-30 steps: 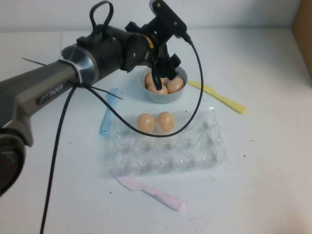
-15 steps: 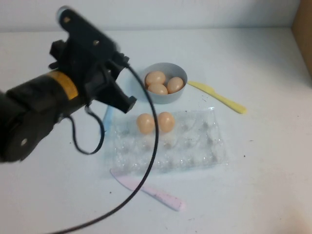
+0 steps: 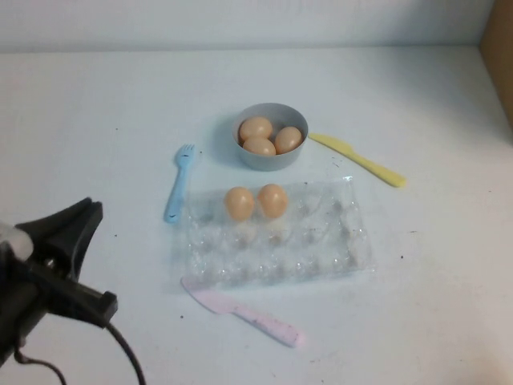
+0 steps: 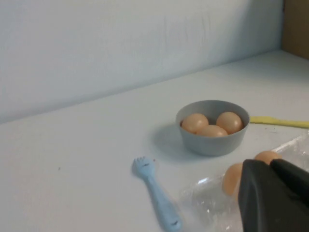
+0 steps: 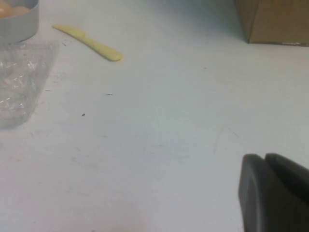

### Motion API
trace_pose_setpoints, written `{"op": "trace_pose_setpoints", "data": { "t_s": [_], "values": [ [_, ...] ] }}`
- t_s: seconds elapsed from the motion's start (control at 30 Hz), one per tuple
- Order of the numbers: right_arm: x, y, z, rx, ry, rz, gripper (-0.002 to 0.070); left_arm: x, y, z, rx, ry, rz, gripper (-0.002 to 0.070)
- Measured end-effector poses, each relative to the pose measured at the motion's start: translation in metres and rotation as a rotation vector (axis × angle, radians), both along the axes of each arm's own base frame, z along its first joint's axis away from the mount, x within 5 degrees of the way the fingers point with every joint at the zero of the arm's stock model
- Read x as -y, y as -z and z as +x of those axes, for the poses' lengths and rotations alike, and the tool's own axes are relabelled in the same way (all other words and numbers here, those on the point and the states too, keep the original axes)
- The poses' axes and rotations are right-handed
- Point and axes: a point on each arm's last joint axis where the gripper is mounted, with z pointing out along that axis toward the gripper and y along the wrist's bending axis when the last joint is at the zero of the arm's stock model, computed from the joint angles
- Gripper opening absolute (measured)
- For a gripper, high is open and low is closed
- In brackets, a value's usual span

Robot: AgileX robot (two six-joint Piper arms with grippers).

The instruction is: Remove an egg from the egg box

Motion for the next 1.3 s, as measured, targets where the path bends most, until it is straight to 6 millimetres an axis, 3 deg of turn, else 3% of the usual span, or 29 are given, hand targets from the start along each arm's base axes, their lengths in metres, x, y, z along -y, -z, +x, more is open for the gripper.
{"op": "trace_pose_setpoints", "data": {
  "t_s": [0.27, 0.53, 0.67, 0.93, 1.3],
  "values": [
    [0.0, 0.0, 0.0, 0.0, 0.0, 0.0, -0.0017, -0.023, 0.042, -0.022, -0.08, -0.095, -0.031, -0.0002],
    [0.0, 0.0, 0.0, 0.0, 0.0, 0.0, -0.0017, -0.032, 0.082, -0.038, -0.188, -0.131, -0.019, -0.0002],
    [0.0, 0.0, 0.0, -0.001, 0.0, 0.0, -0.0017, -0.034, 0.091, -0.042, -0.249, -0.135, -0.004, -0.0002],
    [0.0, 0.0, 0.0, -0.002, 0.0, 0.0, -0.0017, -0.036, 0.086, -0.05, -0.218, -0.124, -0.022, -0.0002],
    [0.0, 0.0, 0.0, -0.004, 0.0, 0.0, -0.0017, -0.049, 0.052, -0.077, 0.125, -0.128, -0.176, -0.0002]
  ]
}}
